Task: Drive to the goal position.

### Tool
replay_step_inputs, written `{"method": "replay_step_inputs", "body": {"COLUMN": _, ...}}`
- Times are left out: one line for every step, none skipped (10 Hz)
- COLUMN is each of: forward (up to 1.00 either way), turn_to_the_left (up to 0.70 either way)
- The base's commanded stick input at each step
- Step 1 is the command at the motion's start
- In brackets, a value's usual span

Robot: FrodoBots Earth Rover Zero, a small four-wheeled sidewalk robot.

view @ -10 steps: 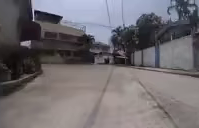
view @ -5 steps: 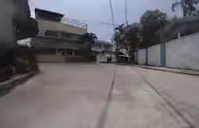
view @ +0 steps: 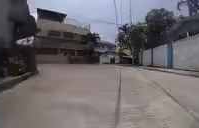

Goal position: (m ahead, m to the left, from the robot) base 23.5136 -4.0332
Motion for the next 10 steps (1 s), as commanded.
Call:
{"method": "replay_step_inputs", "body": {"forward": 1.00, "turn_to_the_left": 0.00}}
{"method": "replay_step_inputs", "body": {"forward": 1.00, "turn_to_the_left": 0.00}}
{"method": "replay_step_inputs", "body": {"forward": 1.00, "turn_to_the_left": 0.00}}
{"method": "replay_step_inputs", "body": {"forward": 1.00, "turn_to_the_left": 0.00}}
{"method": "replay_step_inputs", "body": {"forward": 1.00, "turn_to_the_left": 0.00}}
{"method": "replay_step_inputs", "body": {"forward": 1.00, "turn_to_the_left": 0.00}}
{"method": "replay_step_inputs", "body": {"forward": 1.00, "turn_to_the_left": 0.00}}
{"method": "replay_step_inputs", "body": {"forward": 1.00, "turn_to_the_left": 0.00}}
{"method": "replay_step_inputs", "body": {"forward": 1.00, "turn_to_the_left": 0.00}}
{"method": "replay_step_inputs", "body": {"forward": 1.00, "turn_to_the_left": 0.00}}
